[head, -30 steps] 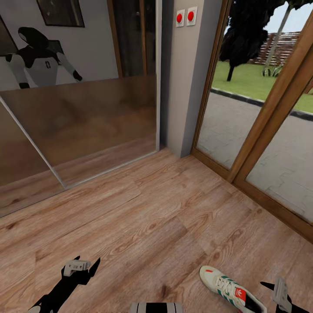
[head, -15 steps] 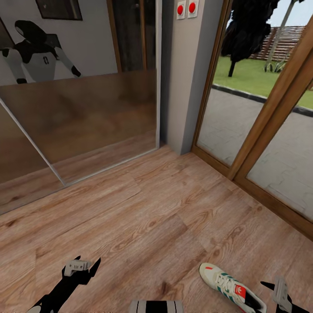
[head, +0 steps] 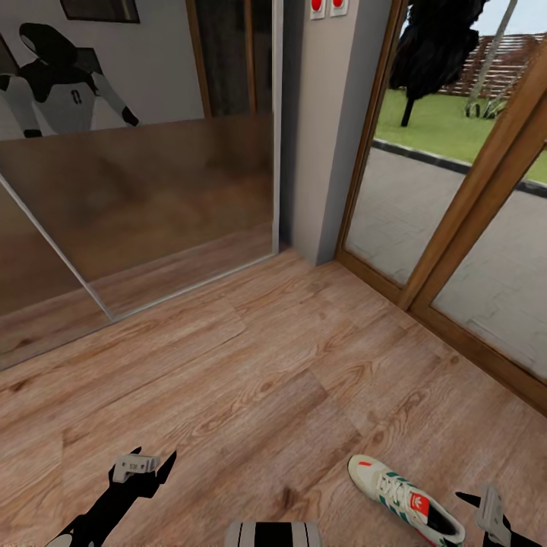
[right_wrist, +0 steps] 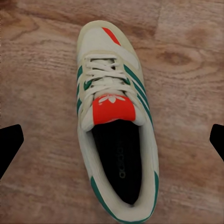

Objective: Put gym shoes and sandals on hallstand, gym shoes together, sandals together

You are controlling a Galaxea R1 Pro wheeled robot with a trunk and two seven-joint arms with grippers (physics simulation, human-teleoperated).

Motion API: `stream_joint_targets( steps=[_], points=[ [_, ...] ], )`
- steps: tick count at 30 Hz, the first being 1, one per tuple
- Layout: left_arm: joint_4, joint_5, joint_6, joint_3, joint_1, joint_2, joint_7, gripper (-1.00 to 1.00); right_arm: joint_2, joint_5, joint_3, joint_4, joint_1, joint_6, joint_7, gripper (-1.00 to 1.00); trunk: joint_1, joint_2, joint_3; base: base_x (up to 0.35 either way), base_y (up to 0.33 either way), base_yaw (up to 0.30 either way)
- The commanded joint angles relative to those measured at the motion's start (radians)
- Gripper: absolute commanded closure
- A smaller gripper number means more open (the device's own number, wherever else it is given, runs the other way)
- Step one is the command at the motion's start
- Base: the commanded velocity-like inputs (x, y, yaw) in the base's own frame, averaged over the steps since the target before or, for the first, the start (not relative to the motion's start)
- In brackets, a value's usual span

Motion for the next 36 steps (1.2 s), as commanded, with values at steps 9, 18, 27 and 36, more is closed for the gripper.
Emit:
stream_joint_targets(
  steps=[9, 18, 27, 36],
  points=[
    [0.000, -0.002, 0.000, 0.000, 0.000, 0.000, 0.000, -1.00, -0.001, 0.000, -0.001, 0.000, 0.000, 0.000, 0.000, -1.00, 0.000, 0.000, -0.014, 0.000, 0.000, 0.000],
    [0.001, -0.003, 0.000, 0.000, 0.000, 0.000, 0.000, -1.00, -0.004, 0.000, -0.001, -0.004, -0.001, 0.000, 0.000, -1.00, 0.000, 0.000, -0.028, 0.000, 0.000, 0.000],
    [0.007, -0.004, -0.001, -0.001, 0.000, 0.000, 0.000, -1.00, -0.010, 0.001, 0.003, -0.011, -0.002, 0.000, 0.000, -1.00, 0.000, 0.000, -0.042, 0.000, 0.000, 0.000],
    [0.009, -0.004, -0.001, -0.002, 0.000, 0.001, 0.000, -1.00, -0.008, 0.004, 0.033, -0.034, -0.002, -0.002, 0.000, -1.00, 0.000, 0.000, -0.050, 0.000, 0.000, 0.000]
  ],
)
